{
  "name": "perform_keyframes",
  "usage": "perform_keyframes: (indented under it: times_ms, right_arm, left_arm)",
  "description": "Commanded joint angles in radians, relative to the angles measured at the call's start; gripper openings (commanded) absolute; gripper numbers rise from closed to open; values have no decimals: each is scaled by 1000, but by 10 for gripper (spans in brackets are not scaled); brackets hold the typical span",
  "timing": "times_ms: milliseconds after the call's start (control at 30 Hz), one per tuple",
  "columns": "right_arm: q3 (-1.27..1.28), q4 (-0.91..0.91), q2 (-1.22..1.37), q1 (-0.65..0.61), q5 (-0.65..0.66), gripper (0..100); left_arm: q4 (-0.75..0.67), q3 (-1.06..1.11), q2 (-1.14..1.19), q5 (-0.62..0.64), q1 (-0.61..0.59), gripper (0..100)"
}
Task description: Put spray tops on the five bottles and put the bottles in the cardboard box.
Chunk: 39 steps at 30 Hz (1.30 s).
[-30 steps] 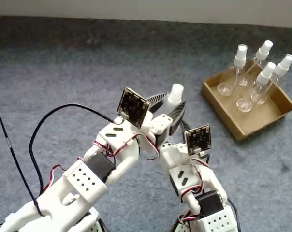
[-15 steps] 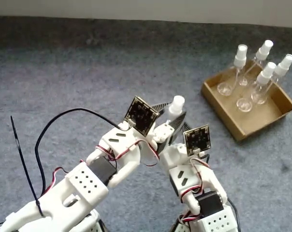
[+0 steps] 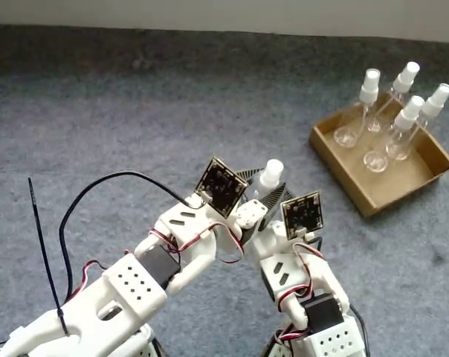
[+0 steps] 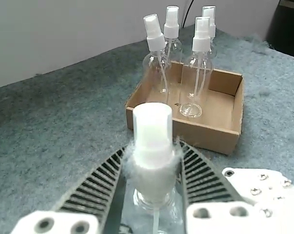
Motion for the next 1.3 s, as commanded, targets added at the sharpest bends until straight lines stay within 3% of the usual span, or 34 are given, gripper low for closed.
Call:
perform_keyframes:
  times_ms: [0, 700, 933, 1267]
  right_arm:
    - [65, 2, -19, 21, 11, 180]
    - [65, 2, -19, 21, 11, 180]
    - [65, 2, -19, 21, 11, 180]
    - [67, 2, -19, 19, 11, 180]
  left_arm:
    - [-8, 1, -1, -5, 19, 10]
    - [-14, 39, -2, -2, -18, 14]
    - [-153, 147, -124, -3, -12, 14]
    - [-129, 188, -166, -3, -18, 14]
